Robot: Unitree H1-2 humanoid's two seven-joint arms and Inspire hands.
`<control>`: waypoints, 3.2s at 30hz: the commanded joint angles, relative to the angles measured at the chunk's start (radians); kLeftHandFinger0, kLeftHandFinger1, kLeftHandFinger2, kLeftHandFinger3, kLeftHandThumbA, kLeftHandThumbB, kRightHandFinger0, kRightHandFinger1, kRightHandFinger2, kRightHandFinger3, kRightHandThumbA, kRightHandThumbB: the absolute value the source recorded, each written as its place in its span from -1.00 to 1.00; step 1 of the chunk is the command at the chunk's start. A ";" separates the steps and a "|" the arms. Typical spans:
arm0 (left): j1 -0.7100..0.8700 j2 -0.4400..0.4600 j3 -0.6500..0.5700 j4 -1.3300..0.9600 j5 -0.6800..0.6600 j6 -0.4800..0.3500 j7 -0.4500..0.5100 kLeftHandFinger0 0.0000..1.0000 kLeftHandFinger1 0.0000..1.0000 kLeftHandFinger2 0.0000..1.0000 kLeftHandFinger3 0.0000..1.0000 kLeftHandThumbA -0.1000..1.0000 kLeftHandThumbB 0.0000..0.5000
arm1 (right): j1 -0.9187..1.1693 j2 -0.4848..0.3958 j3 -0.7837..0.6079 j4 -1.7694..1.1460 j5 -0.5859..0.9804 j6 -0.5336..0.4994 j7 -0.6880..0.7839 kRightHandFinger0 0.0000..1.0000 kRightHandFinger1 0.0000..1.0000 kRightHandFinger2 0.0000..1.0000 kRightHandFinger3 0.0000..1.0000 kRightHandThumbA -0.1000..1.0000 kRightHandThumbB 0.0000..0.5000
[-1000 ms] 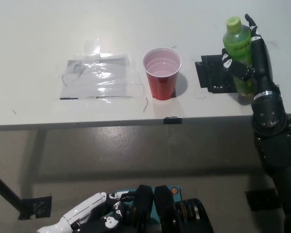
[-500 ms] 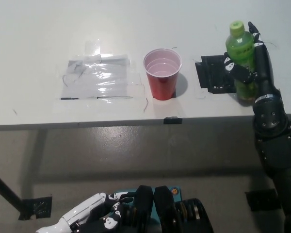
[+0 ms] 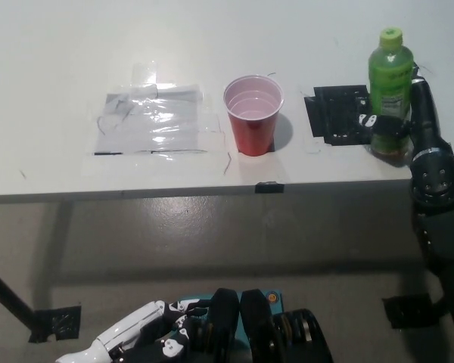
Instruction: The robot uses its right hand to pick up a bottle kept in the middle of the desk and tilt it into a cup kept next to it to pour water out
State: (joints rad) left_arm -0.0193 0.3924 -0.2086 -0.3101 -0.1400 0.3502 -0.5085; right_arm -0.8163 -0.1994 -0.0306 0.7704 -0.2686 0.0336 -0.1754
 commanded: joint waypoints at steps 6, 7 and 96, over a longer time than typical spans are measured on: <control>0.001 0.017 0.002 -0.022 -0.017 -0.010 -0.015 1.00 1.00 1.00 1.00 -0.05 1.00 | -0.006 -0.034 0.033 -0.106 0.007 0.115 0.066 1.00 1.00 1.00 1.00 1.00 1.00; 0.000 0.019 0.000 -0.021 -0.010 -0.016 -0.014 1.00 1.00 1.00 1.00 -0.03 1.00 | 0.001 -0.034 0.034 -0.133 0.003 0.123 0.064 1.00 1.00 1.00 1.00 1.00 1.00; 0.012 0.018 0.015 -0.028 -0.020 -0.008 -0.010 1.00 1.00 1.00 1.00 -0.08 1.00 | 0.778 -0.135 0.251 -0.940 0.061 0.019 0.419 0.16 0.57 1.00 1.00 0.38 0.79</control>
State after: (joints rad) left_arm -0.0051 0.3934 -0.2002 -0.3095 -0.1438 0.3503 -0.5086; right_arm -0.0101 -0.3128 0.2138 -0.1448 -0.1824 0.0749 0.2197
